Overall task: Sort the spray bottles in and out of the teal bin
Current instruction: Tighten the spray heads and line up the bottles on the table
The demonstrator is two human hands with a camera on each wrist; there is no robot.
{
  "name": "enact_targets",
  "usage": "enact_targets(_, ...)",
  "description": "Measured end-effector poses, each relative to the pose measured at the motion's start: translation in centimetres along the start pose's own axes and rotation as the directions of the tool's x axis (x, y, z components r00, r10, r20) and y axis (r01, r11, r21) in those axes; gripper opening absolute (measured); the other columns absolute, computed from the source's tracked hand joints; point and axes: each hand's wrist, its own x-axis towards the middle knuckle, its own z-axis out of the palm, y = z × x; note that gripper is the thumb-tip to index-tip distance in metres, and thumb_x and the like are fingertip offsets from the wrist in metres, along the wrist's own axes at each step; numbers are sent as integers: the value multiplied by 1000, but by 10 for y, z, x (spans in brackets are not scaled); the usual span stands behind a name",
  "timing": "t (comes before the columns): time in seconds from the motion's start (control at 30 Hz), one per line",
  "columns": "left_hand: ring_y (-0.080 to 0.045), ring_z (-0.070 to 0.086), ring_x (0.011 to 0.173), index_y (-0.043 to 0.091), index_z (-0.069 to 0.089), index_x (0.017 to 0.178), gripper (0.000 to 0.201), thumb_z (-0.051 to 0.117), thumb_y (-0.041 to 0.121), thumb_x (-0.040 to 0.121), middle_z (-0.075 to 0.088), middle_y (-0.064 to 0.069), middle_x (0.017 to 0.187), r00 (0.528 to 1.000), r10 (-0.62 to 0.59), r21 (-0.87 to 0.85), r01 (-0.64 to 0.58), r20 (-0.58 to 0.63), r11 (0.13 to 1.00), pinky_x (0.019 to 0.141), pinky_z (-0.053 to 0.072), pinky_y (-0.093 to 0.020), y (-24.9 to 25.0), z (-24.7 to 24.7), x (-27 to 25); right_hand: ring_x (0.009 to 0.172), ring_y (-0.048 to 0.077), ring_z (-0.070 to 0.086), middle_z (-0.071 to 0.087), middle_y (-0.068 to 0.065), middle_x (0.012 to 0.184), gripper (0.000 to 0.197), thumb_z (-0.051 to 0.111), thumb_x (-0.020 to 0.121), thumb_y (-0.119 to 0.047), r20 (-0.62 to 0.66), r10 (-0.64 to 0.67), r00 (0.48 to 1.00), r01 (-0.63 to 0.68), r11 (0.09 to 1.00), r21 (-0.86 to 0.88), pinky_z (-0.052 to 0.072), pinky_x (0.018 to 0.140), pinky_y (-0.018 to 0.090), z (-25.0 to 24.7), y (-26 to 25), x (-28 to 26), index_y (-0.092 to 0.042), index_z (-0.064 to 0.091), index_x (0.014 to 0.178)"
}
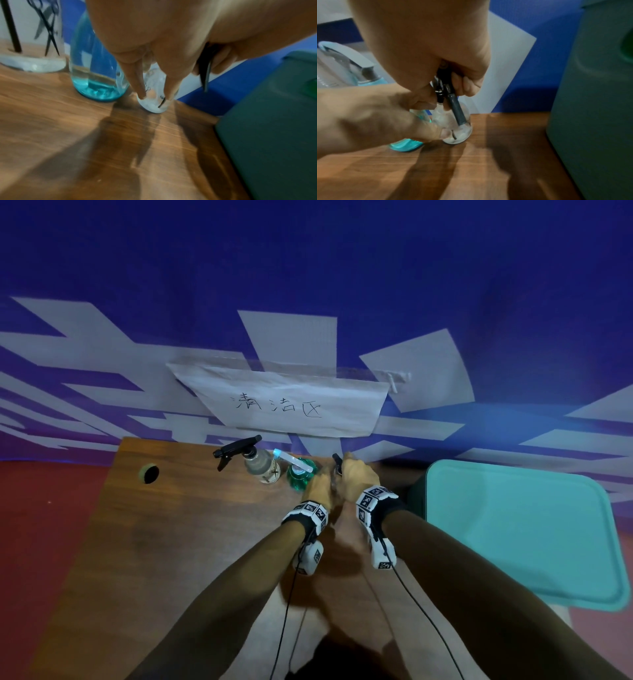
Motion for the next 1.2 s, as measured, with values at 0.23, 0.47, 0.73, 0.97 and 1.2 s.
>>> enact_targets(0.23, -25, 67, 101, 22, 68, 104, 14, 63, 23, 91, 71, -4, 102, 979, -153, 24, 157, -134, 987, 91, 54, -35, -48, -22, -30, 96, 34, 67, 69, 13, 104, 33, 54, 94, -38, 47, 85, 995, -94, 959, 267, 54, 81, 36, 1, 2, -8, -12, 49, 114)
enact_targets(0.47, -36, 49, 130, 0, 13, 155, 109, 84, 34, 80, 49, -18, 143, 826, -541, -428, 436, -159, 792, 106, 40, -39, -82, -96, -51, 102, 36, 66, 67, 18, 107, 34, 56, 94, -30, 75, 109, 991, -125, 954, 271, 53, 83, 38, -1, -5, -10, -4, 48, 116)
enact_targets(0.73, -29, 35, 141, 17, -12, 155, 149, 97, 4, 54, 32, -13, 152, 897, -420, -622, 251, -138, 742, 108, 29, -30, -83, -80, -20, 101, 35, 68, 68, 15, 110, 35, 59, 93, -32, 76, 214, 974, -226, 892, 391, 56, 87, 37, 22, -25, -18, -5, 57, 115)
enact_targets(0.97, -23, 47, 133, 33, -8, 151, 158, 103, 18, 40, 45, -8, 145, 883, -369, -585, 141, -291, 799, 112, 36, -36, -96, -48, -4, 90, 32, 68, 68, 9, 100, 33, 59, 88, -33, 23, 228, 973, -215, 874, 435, 58, 81, 38, 23, -25, -10, -10, 57, 112)
enact_targets(1.2, -12, 51, 116, 22, 1, 152, 148, 102, 23, 44, 52, -3, 133, 867, -352, -575, 97, -352, 813, 102, 38, -26, -90, -43, 3, 93, 33, 67, 69, 13, 104, 28, 59, 92, -29, -16, 145, 989, -126, 904, 408, 55, 80, 34, 16, -24, -3, -11, 53, 112)
